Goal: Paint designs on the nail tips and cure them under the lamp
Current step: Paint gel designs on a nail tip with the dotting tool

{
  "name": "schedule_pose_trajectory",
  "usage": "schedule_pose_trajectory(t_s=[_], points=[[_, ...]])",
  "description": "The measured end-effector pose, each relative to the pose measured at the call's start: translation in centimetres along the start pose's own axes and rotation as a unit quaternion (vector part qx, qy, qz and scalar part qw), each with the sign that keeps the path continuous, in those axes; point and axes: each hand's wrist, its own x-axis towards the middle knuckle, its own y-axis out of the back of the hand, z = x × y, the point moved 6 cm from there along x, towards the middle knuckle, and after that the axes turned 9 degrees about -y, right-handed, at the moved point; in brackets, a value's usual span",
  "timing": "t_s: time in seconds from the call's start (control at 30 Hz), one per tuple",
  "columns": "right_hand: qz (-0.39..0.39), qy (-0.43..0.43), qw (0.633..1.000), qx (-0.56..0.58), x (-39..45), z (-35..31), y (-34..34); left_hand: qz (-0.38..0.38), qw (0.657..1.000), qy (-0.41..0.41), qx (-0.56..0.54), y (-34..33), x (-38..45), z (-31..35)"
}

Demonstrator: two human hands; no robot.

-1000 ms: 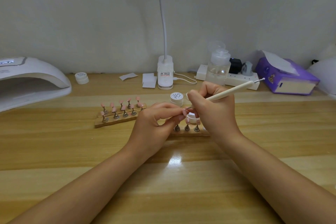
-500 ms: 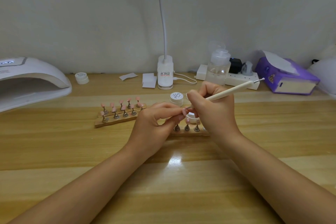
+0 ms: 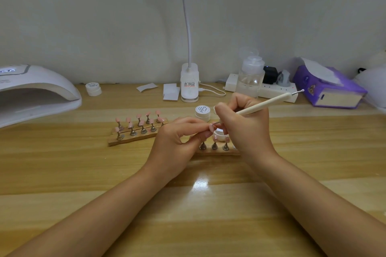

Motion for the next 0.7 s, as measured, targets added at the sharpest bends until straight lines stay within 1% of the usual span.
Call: schedule_pose_trajectory(t_s=[0.33, 0.7], points=[[0.0, -0.008, 1.0, 0.013, -0.03, 0.1, -0.08, 0.001, 1.0, -0.004, 0.004, 0.03, 0.01, -0.05], [0.009, 0.001, 1.0, 0.003, 0.0, -0.01, -0.01, 0.0, 1.0, -0.003, 0.005, 0.07, -0.01, -0.05]])
